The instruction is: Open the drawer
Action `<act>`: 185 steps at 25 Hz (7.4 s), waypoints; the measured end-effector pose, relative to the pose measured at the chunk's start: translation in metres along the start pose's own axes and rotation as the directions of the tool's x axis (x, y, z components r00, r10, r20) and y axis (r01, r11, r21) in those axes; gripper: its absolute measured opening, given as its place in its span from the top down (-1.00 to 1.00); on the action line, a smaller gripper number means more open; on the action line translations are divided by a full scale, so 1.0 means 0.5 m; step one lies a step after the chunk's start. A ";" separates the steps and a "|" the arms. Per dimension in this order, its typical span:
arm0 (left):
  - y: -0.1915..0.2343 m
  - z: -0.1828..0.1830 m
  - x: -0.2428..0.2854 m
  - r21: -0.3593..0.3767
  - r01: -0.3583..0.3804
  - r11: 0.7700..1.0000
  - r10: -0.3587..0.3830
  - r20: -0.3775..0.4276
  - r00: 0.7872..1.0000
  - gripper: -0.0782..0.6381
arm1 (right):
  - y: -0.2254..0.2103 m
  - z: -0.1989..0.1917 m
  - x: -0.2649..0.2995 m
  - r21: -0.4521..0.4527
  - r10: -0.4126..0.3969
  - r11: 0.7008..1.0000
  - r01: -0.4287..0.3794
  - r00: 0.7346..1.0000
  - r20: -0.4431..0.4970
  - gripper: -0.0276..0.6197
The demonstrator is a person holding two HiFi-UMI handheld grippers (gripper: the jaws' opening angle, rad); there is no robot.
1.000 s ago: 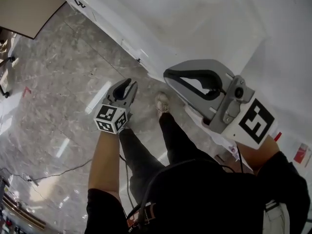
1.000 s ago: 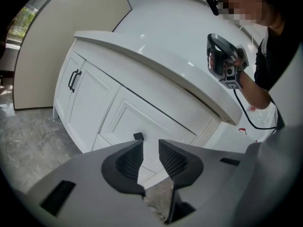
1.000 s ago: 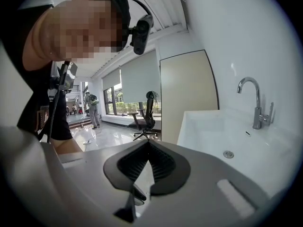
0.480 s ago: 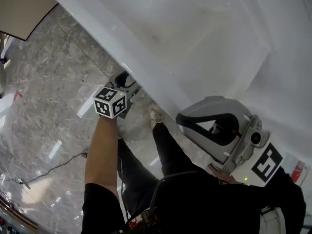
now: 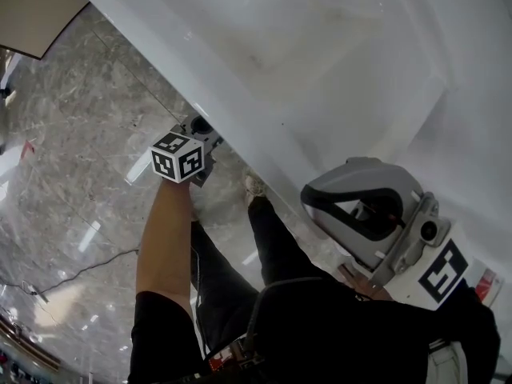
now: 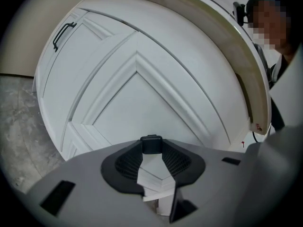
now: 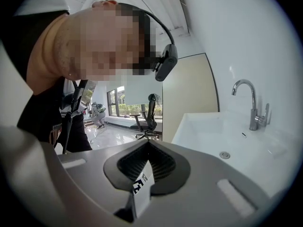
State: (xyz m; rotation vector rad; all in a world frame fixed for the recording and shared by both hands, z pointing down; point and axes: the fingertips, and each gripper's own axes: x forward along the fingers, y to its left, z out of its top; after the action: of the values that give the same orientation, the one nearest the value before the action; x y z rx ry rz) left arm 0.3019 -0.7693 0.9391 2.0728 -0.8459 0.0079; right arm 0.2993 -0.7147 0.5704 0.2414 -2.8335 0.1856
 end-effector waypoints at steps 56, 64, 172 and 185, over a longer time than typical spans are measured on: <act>0.016 -0.083 -0.183 -0.037 0.018 0.999 -0.020 -0.041 0.999 0.44 | 0.106 0.001 0.126 -0.010 0.065 0.998 -0.065 0.998 -0.017 0.92; 0.023 -0.099 -0.218 -0.043 0.021 0.999 -0.022 -0.038 0.999 0.44 | 0.129 0.003 0.154 -0.018 0.076 0.997 -0.076 0.997 -0.019 0.92; -0.791 0.813 -0.812 0.452 -0.294 0.842 0.055 0.469 0.881 0.78 | 0.096 0.680 -0.122 -0.122 -0.178 0.973 0.197 0.973 0.145 0.92; -1.031 0.891 -0.849 0.578 -0.298 0.760 -0.030 0.489 0.872 0.78 | 0.105 0.778 -0.243 -0.159 -0.224 0.954 0.256 0.955 0.196 0.92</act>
State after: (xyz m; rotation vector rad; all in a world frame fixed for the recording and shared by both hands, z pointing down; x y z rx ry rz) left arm 0.1390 -0.6545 0.1614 2.7067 -1.4614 -0.1589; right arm 0.2975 -0.7045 0.1598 0.5850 -2.9361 -0.1560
